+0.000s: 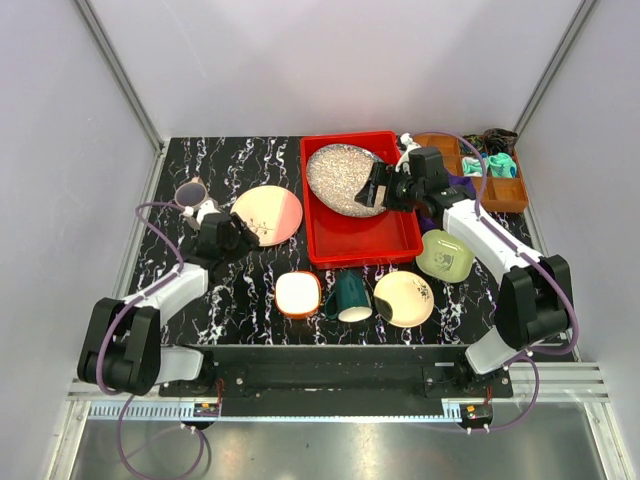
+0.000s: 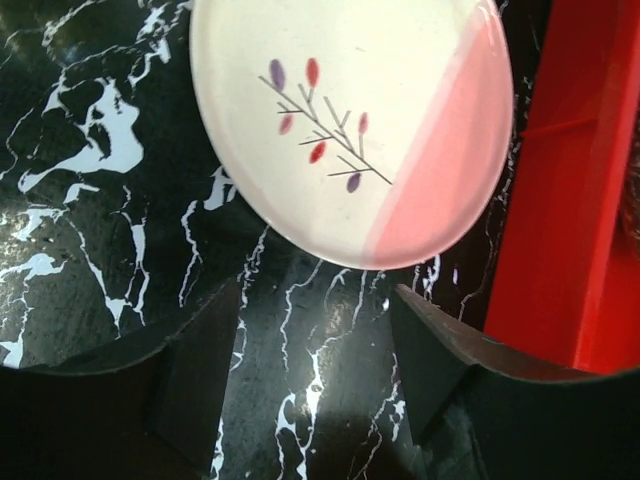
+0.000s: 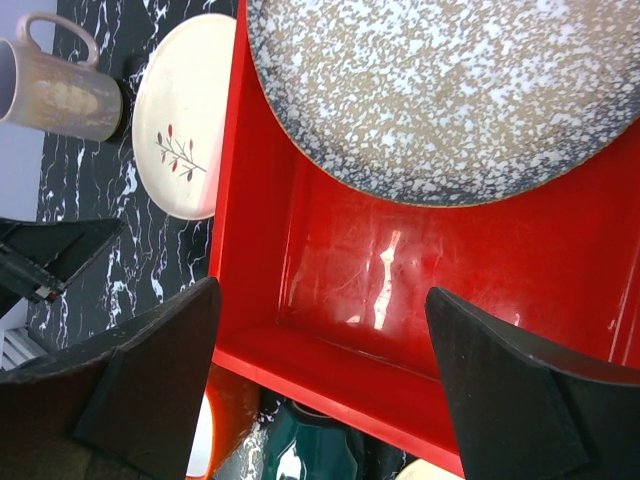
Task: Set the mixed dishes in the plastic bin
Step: Pick up the plate at the center of the board.
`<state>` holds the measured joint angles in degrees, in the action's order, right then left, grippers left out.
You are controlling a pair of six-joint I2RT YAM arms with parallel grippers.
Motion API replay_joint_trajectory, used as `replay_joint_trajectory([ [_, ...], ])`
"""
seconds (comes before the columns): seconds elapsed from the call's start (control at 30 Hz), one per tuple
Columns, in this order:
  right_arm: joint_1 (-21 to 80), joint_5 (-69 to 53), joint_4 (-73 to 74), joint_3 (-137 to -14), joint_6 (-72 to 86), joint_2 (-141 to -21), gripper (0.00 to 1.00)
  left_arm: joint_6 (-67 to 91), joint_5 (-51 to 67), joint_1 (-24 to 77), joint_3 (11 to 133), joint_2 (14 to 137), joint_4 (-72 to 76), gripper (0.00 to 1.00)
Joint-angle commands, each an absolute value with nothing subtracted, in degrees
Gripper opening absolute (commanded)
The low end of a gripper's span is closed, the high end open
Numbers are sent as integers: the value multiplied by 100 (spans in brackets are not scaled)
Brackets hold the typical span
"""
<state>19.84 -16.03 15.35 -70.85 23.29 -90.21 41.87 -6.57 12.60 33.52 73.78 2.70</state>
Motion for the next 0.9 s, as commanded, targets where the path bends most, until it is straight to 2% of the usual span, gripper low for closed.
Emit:
replay_joint_trajectory([
  [0.0, 2109, -1494, 1582, -7339, 2197, -8780, 92, 4526, -817, 1143, 3173, 7619, 1002, 61],
  [0.57, 2127, -1459, 1626, -7251, 2136, -8657, 92, 4693, -941, 862, 3436, 8578, 1450, 44],
  [0.87, 2127, -1450, 1635, -7242, 2118, -8657, 93, 4685, -923, 782, 3612, 8938, 1529, 43],
])
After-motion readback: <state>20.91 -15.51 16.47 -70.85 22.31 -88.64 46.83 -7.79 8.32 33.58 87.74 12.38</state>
